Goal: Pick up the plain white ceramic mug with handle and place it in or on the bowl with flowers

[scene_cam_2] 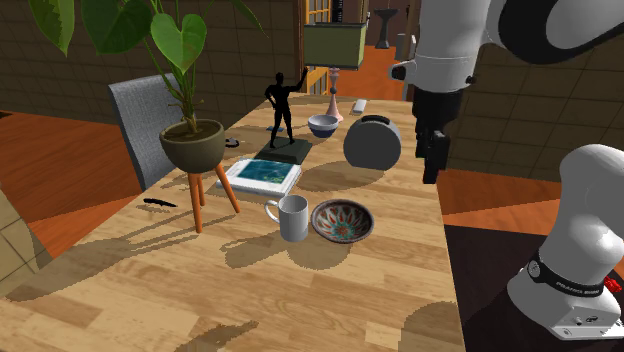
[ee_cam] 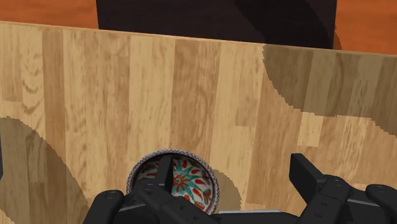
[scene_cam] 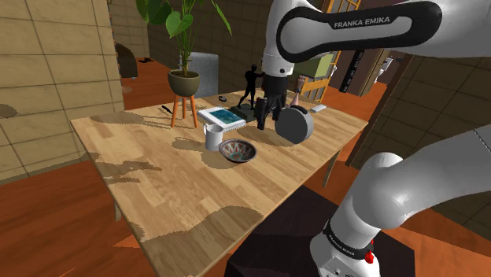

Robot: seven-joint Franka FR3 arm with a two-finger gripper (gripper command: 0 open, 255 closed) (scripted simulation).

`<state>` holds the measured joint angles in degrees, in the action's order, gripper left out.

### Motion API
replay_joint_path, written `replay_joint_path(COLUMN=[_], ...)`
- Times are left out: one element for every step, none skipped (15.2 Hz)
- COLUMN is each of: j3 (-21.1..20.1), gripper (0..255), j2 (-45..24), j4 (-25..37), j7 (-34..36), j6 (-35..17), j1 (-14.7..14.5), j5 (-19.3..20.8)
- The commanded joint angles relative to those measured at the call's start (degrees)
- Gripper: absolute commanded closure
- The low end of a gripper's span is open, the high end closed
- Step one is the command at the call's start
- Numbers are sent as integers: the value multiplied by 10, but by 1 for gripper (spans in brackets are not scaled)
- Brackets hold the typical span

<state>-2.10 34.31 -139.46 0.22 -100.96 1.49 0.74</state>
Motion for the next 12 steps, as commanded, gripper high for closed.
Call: replay_joint_path(j3=[3, 4, 5, 6, 8, 9, 10, 10, 11, 12, 13, 13], gripper=[0, 0, 0, 0, 0, 0, 0, 0, 0, 0, 0, 0], j2=[-37, -57, -78, -99, -120, -141, -163, -184, -206, -227, -249, -270], j4=[3, 9, 15, 22, 30, 38, 48, 58, 69, 81, 93, 106], j7=[-5, -7, -9, -10, -12, -14, -16, -18, -20, -22, -24, -26], j6=[-40, -57, -75, -91, -107, -122, -137, -151, -164, -176, -188, -199], j1=[2, 2, 3, 3, 4, 4, 4, 5, 5, 5, 6, 6], j5=[2, 2, 3, 3, 3, 3, 3, 3, 3, 3, 3, 2])
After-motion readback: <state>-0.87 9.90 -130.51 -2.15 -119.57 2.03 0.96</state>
